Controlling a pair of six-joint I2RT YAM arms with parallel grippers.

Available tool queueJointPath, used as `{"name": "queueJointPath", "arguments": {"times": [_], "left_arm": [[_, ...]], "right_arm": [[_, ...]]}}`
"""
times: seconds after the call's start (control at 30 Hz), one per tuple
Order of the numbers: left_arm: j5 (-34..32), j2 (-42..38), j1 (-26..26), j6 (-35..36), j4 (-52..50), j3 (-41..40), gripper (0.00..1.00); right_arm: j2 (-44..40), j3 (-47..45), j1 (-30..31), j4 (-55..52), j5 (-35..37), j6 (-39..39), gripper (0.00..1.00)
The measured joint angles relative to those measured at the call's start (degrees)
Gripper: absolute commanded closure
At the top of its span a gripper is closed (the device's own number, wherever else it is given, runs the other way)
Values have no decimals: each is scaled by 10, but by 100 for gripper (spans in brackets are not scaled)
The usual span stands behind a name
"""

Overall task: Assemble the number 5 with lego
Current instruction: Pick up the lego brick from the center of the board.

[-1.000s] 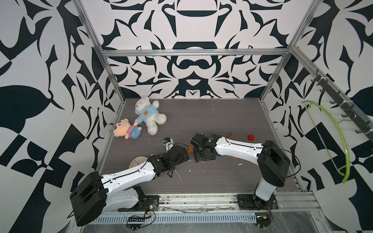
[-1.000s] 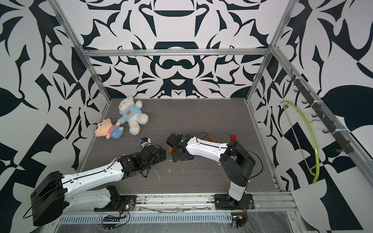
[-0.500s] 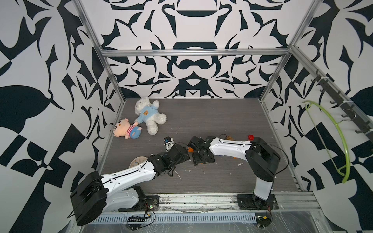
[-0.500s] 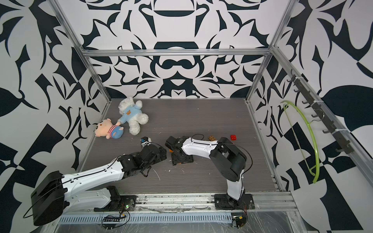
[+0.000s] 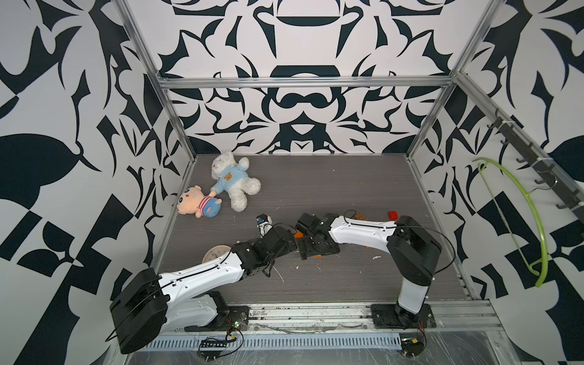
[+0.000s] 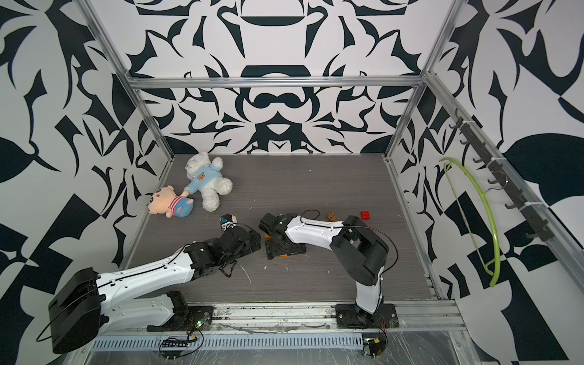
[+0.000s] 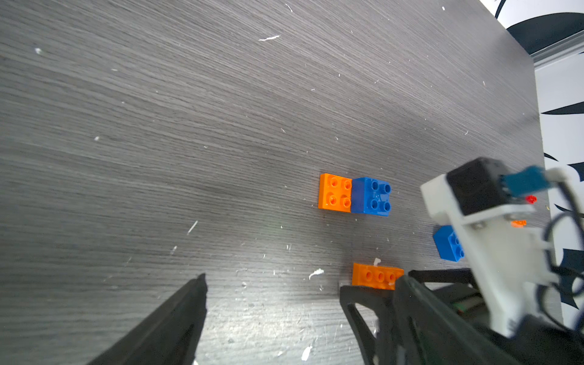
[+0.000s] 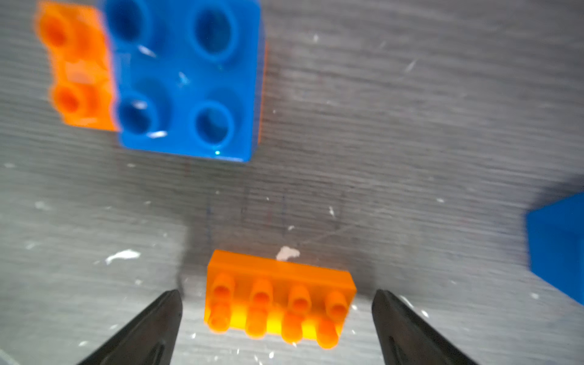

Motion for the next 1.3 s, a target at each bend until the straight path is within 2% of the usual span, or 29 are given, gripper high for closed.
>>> {"name": "queueJointPath", "arguments": {"times": [0.17,0.3,0.5,0.63,0.77,0.97,1.17,1.3], "left_arm": [[5,9,0,12,2,7,1],[23,40,0,37,11,38,1],[71,131,-3,77,38,112,1],[97,188,-16,92,47,158,1],[110,227,-34,96,56,190,1],[120,240,-45,96,57,199,1],[119,240,-45,96,56,199,1],[118,240,-45,96,56,199,1]], "right_arm": [[-95,-18,-11,0,37,-1,4],[-149,-41,-64,7,49,-22,11],[-150,-89,-202,28,3,-98,17],[-130,-96,-251,37,-42,-146,22],[-104,-95,-264,47,-85,-189,26],[-59,-78,-264,40,-96,-234,28],[-56,-77,-263,35,-105,-255,36],[-57,-77,-261,28,-107,-262,46]]}}
